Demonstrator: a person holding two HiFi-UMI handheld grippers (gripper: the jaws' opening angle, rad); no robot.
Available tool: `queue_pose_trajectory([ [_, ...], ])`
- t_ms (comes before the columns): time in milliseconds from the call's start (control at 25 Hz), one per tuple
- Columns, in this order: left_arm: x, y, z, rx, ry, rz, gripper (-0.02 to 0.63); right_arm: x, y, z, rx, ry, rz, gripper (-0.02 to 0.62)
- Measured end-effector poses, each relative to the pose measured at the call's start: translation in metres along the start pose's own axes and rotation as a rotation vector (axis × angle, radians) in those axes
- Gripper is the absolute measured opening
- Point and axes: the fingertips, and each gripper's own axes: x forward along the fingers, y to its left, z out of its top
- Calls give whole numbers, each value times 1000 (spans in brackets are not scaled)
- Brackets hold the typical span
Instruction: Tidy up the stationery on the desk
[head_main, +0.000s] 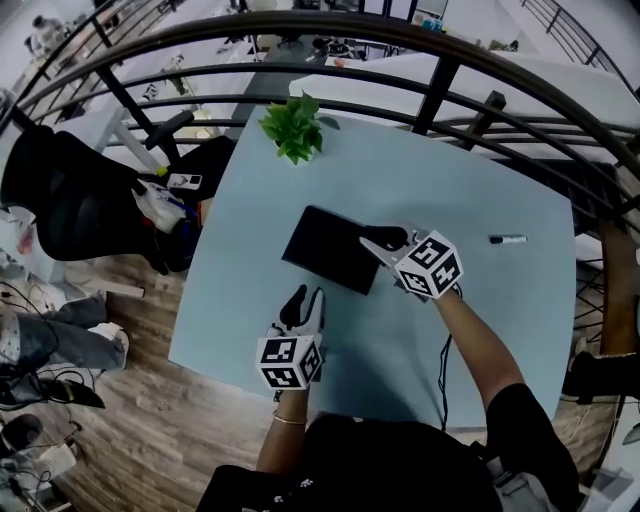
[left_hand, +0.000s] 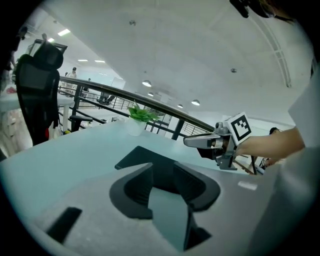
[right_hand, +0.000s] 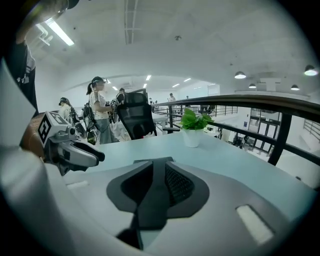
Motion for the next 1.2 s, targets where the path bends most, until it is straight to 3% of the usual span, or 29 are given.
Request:
queue_pose_trajectory([
  [200, 15, 6, -12, -41, 35, 28, 118, 20, -14, -22, 21, 70, 53, 132],
  [640, 45, 17, -36, -178, 105, 85, 170, 49, -40, -57, -18, 194, 100, 178],
  [1200, 66, 22, -46, -220, 175, 111, 201, 56, -47, -84, 58, 248, 172, 219],
])
